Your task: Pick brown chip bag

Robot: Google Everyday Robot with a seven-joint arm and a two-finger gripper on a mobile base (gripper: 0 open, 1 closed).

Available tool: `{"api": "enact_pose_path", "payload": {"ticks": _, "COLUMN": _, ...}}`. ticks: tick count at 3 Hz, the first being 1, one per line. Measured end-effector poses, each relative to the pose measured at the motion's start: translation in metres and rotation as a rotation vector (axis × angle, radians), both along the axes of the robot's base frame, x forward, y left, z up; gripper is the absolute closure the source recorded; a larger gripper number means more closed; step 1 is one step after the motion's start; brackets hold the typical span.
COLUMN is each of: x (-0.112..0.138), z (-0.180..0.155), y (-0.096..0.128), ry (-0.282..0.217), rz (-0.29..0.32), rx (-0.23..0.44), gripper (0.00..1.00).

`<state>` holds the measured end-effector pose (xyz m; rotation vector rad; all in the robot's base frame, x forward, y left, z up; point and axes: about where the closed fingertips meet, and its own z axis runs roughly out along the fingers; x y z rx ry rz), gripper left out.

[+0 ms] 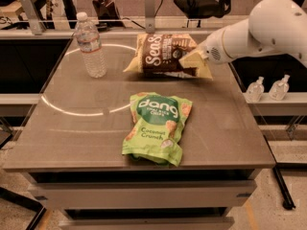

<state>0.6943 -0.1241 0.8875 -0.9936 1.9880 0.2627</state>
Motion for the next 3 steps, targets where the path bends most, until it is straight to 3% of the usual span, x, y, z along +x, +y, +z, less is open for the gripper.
{"api": "enact_pose_path", "payload": {"ticks": 1, "x": 0.000, "z": 0.043, "y": -0.013, "ry": -0.103, "rz": -0.012, "rx": 0.099, "gripper": 1.00}}
{"api": "enact_pose_path", "payload": {"ticks": 2, "x": -0.004, "z": 0.111, "y": -0.029, "ry": -0.212, "rz": 0.017, "rx": 0.190, "gripper": 1.00}}
{"api": "enact_pose_path", "payload": {"ticks": 3, "x": -0.005, "z": 0.115, "y": -0.029, "ry": -0.214, "rz": 0.022, "rx": 0.190, "gripper": 1.00}}
